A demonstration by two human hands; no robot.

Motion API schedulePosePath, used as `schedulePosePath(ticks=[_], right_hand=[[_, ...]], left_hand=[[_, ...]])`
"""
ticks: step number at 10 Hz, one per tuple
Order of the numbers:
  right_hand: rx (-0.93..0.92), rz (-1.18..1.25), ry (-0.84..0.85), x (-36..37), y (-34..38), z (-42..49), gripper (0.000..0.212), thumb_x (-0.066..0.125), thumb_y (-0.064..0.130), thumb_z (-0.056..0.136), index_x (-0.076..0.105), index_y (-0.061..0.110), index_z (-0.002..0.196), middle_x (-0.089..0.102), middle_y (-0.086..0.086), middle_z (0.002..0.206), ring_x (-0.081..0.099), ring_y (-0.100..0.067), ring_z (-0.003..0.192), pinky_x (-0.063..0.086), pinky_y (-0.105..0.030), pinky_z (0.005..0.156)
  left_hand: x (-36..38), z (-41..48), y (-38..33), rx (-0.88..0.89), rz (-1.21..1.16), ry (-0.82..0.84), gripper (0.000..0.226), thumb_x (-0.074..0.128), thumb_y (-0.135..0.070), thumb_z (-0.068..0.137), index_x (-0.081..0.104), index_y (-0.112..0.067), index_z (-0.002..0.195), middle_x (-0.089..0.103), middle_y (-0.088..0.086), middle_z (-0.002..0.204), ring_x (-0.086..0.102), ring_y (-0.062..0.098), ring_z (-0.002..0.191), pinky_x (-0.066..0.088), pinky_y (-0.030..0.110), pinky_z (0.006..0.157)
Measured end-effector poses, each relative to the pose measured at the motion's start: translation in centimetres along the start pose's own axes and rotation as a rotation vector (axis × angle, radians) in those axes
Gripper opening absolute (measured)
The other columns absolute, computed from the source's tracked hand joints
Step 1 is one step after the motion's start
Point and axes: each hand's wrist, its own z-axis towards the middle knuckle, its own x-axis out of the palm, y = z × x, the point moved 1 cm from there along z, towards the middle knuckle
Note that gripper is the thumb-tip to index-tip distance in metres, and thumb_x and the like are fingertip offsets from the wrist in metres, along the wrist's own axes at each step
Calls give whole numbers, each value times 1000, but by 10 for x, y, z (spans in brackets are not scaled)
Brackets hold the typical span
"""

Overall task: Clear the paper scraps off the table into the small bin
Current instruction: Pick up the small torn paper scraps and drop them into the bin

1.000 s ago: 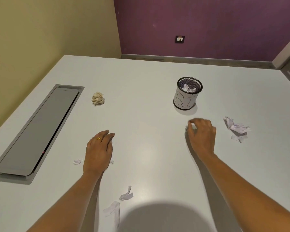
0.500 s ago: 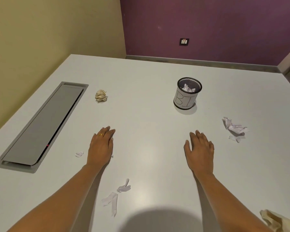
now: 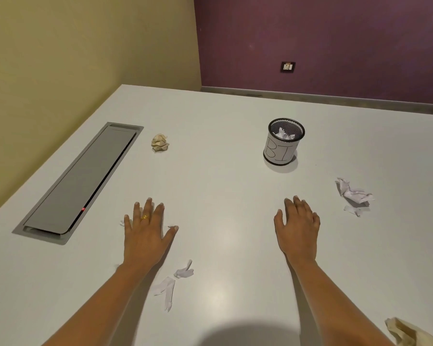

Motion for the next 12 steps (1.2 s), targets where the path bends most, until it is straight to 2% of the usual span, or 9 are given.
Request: schedulePosePath(ticks=[2,3,5,7,8,9,10,11,12], right_hand=[[-5,4,-12,0,0,0,40,45,26,94,49,10,130,44,-11,143,34,-26,136,23,-47,112],[-9,-7,-10,1,-1,-1,40,44,27,93,49,10,129,44,-11,143,34,-26,136,23,-47,112],[-5,6,-1,2,-2,0,40,43,27,94,48,11,130,43,-10,144,32,-25,137,22,-47,112],[-3,9,-6,1,-2,0,40,44,27,93,48,11,129,43,-10,144,33,-25,137,22,-47,112],[-2,8,-6,2,-1,0,40,43,27,94,48,11,129,43,-9,144,33,-25,137,22,-47,112],[-1,7,-12,3,-2,0,39,44,27,93,49,11,129,44,-9,143,33,-25,137,22,-47,112],[-1,6,-13,4,-2,1,40,44,28,93,49,12,129,44,-9,143,34,-25,136,22,-46,112],[-3,6,-15,4,-2,1,40,44,28,93,49,12,129,44,-9,143,34,-25,136,23,-46,111],[-3,-7,-14,4,-2,0,40,43,28,94,48,12,130,44,-9,144,34,-25,136,23,-45,111]], left_hand=[[-11,7,20,-327,-117,32,77,43,-53,88,16,-10,145,8,22,155,6,41,143,9,54,115],[-13,8,19,-414,-324,39,80,54,-43,87,15,-5,145,8,24,154,9,41,142,18,53,114],[-7,5,-5,-282,-423,33,60,51,-19,92,23,-3,143,15,17,155,11,33,144,21,46,115],[-1,7,-29,-43,-451,26,46,46,-12,94,36,-9,139,28,10,152,22,24,143,23,37,115],[4,3,-34,-25,-427,-12,37,39,-6,96,48,-7,132,37,12,147,28,23,141,24,34,114],[8,1,-31,-38,-394,-42,36,37,-5,96,50,-6,130,40,12,145,32,22,139,22,31,115],[6,5,-26,-14,-336,-43,33,40,-6,95,56,-5,124,50,13,138,44,24,131,28,31,112],[-2,12,-24,42,-250,-67,27,47,3,89,67,-1,107,68,20,111,63,32,104,46,38,94],[-9,20,-24,68,-244,-67,25,51,9,83,72,-1,95,72,19,100,67,34,95,50,35,85]])
